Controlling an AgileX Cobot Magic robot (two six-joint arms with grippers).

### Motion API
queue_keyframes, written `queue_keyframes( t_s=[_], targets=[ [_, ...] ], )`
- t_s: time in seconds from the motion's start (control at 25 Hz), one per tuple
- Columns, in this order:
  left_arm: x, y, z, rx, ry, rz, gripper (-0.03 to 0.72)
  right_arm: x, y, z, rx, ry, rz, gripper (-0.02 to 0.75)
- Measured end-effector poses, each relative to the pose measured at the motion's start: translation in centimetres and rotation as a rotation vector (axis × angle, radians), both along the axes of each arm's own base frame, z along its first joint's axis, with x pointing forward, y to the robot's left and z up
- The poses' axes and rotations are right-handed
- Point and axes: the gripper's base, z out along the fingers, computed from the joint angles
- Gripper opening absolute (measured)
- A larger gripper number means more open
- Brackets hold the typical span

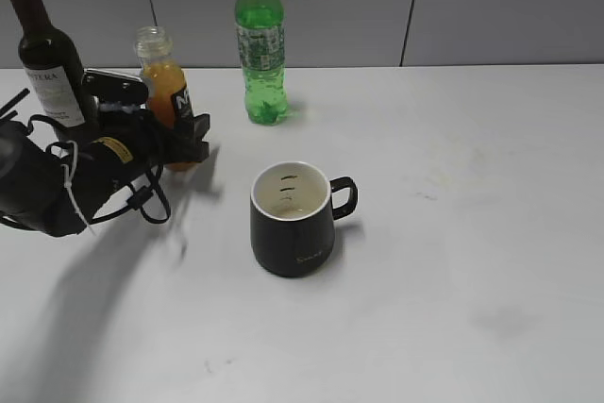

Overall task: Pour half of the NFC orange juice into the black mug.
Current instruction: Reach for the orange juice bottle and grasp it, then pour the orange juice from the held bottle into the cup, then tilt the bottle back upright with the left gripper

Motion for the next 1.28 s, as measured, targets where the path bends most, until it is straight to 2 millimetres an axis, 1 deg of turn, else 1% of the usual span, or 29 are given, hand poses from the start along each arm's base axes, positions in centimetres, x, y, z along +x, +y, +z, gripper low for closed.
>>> queue_keyframes(
  t_s=[0.28, 0.44, 0.48, 0.64, 0.72, 0.84, 1.08, 1.28],
  targets=[
    [-0.1, -0.2, 0.0, 0.008, -0.007, -0.026, 0.468, 0.0, 0.0, 0.0, 0.000, 0.000, 0.000, 0.587],
    [-0.9, -0.2, 0.4, 0.042, -0.020, -0.063, 0.468, 0.0, 0.0, 0.0, 0.000, 0.000, 0.000, 0.587],
    [-1.2, -0.2, 0.6, 0.054, -0.022, -0.075, 0.468, 0.0, 0.0, 0.0, 0.000, 0.000, 0.000, 0.587],
    [-2.4, -0.4, 3.0, 0.096, -0.085, -0.154, 0.468, 0.0, 0.0, 0.0, 0.000, 0.000, 0.000, 0.587],
    [-2.9, -0.9, 4.1, 0.127, -0.128, -0.225, 0.468, 0.0, 0.0, 0.0, 0.000, 0.000, 0.000, 0.587],
    [-3.4, -1.5, 5.0, 0.165, -0.168, -0.312, 0.468, 0.0, 0.0, 0.0, 0.000, 0.000, 0.000, 0.587],
    [-3.7, -1.8, 4.7, 0.278, -0.203, -0.396, 0.468, 0.0, 0.0, 0.0, 0.000, 0.000, 0.000, 0.587],
    [-3.5, -1.9, 4.7, 0.331, -0.205, -0.412, 0.468, 0.0, 0.0, 0.0, 0.000, 0.000, 0.000, 0.587]
  ],
)
